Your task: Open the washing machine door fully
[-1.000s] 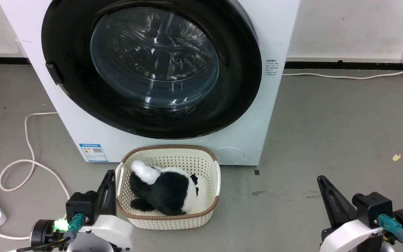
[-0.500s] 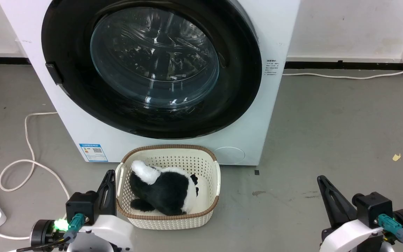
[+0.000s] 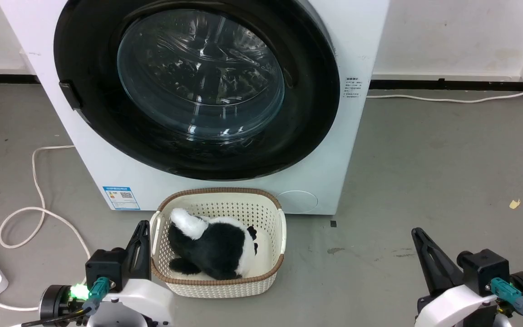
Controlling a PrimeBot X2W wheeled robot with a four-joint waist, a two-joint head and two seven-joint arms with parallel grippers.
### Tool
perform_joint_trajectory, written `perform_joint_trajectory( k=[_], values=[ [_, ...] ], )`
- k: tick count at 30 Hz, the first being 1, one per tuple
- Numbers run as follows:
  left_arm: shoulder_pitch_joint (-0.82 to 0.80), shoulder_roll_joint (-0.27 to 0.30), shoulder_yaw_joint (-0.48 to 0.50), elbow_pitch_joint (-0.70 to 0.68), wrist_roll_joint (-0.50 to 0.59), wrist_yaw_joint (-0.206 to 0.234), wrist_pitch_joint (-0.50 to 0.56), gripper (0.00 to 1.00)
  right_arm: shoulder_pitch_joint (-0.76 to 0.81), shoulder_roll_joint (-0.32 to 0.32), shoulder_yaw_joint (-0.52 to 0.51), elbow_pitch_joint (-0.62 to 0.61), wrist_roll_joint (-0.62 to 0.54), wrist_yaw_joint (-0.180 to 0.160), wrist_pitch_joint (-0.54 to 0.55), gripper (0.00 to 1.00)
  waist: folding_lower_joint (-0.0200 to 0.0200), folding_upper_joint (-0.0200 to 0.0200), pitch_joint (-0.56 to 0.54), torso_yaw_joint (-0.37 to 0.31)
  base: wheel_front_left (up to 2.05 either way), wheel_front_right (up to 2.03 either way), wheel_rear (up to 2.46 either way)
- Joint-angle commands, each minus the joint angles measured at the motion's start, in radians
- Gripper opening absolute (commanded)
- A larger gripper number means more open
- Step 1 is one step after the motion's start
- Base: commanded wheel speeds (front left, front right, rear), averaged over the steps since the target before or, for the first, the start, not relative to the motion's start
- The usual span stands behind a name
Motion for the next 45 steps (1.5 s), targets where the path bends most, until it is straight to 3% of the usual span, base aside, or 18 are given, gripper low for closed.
perform_joint_trajectory(
  k=[1, 31, 32, 33, 34, 45],
  values=[
    [0.017, 0.0, -0.002, -0.004, 0.009, 0.003, 0.0, 0.0, -0.012, 0.005, -0.001, 0.003, -0.008, -0.002, 0.0, 0.0, 0.0, 0.0, 0.0, 0.0, 0.0, 0.0, 0.0],
    [0.017, 0.0, -0.002, -0.004, 0.009, 0.003, 0.0, 0.0, -0.012, 0.005, -0.001, 0.003, -0.008, -0.002, 0.0, 0.0, 0.0, 0.0, 0.0, 0.0, 0.0, 0.0, 0.0],
    [0.0, 0.0, 0.0, 0.0, 0.0, 0.0, 0.0, 1.0, 0.0, 0.0, 0.0, 0.0, 0.0, 0.0, 0.0, 1.0, 0.0, 0.0, 0.0, 0.0, 0.0, 0.0, 0.0],
    [0.0, 0.0, 0.0, 0.0, -0.001, 0.0, 0.0, 0.0, 0.0, 0.0, 0.0, 0.0, 0.001, 0.0, 0.0, 0.0, 0.0, 0.0, 0.0, 0.0, 0.0, 0.0, 0.0],
    [0.0, 0.0, 0.001, 0.001, -0.002, 0.0, -0.001, 1.0, 0.001, 0.0, 0.001, 0.0, 0.002, 0.0, -0.001, 1.0, 0.0, 0.0, 0.0, 0.0, 0.0, 0.0, 0.0],
    [0.003, 0.0, -0.012, 0.0, -0.004, 0.014, -0.024, 1.0, 0.002, 0.0, -0.005, 0.003, 0.017, 0.0, -0.024, 1.0, 0.0, 0.0, 0.004, 0.001, 0.0, 0.0, 0.0]
  ],
)
